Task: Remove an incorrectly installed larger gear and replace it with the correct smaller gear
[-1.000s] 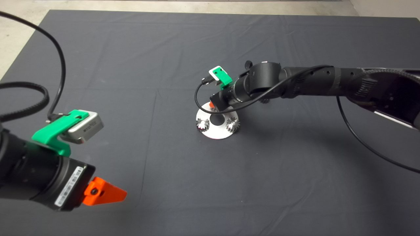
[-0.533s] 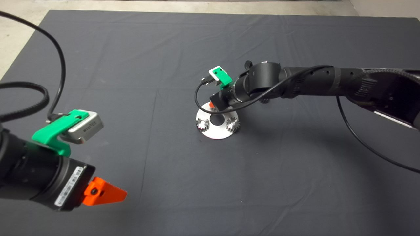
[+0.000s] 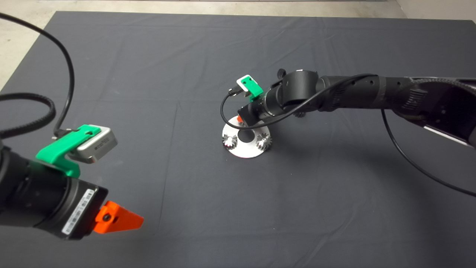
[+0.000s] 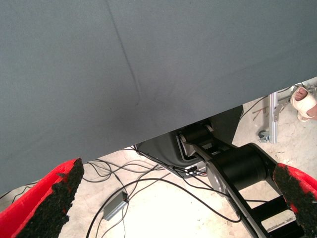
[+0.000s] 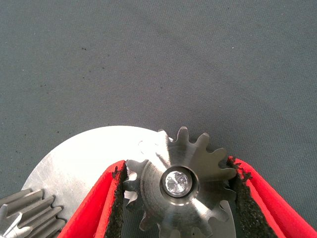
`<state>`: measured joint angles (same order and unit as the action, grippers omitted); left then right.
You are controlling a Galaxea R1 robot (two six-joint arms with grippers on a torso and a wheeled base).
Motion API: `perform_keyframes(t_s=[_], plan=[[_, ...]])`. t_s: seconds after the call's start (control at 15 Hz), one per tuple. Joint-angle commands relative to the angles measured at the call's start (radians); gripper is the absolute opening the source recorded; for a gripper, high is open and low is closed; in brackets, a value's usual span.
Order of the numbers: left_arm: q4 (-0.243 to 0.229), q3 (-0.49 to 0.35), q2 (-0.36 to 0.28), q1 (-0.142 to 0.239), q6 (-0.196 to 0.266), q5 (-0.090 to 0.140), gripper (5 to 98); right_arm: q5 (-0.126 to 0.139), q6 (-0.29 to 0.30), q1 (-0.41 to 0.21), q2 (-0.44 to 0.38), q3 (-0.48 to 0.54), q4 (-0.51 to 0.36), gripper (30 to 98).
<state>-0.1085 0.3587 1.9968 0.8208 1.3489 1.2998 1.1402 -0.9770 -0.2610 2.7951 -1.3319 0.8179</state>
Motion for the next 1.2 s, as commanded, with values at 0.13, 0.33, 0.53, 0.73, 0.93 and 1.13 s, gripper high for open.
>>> perform_keyframes(t_s=[0.13, 0.33, 0.53, 0.73, 0.93, 1.13], plan=[[-0.013, -0.014, 0.0, 0.014, 0.003, -0.001, 98.1, 0.001, -0.011, -0.052, 0.001, 0.028, 0.026, 49.4], [-0.013, -0.014, 0.0, 0.014, 0.003, -0.001, 98.1, 0.001, -0.011, -0.067, -0.002, 0.045, 0.023, 49.5], [-0.013, -0.014, 0.0, 0.014, 0.004, -0.001, 98.1, 0.003, -0.014, -0.084, -0.007, 0.071, 0.02, 49.3], [-0.013, -0.012, 0.0, 0.014, 0.004, -0.001, 98.1, 0.012, -0.014, -0.103, -0.027, 0.103, 0.018, 49.3], [-0.013, -0.012, 0.0, 0.014, 0.004, -0.001, 98.1, 0.013, -0.015, -0.103, -0.083, 0.136, 0.018, 49.3], [-0.013, -0.014, 0.0, 0.014, 0.004, -0.001, 98.1, 0.116, -0.012, -0.104, -0.123, 0.208, 0.02, 49.3]])
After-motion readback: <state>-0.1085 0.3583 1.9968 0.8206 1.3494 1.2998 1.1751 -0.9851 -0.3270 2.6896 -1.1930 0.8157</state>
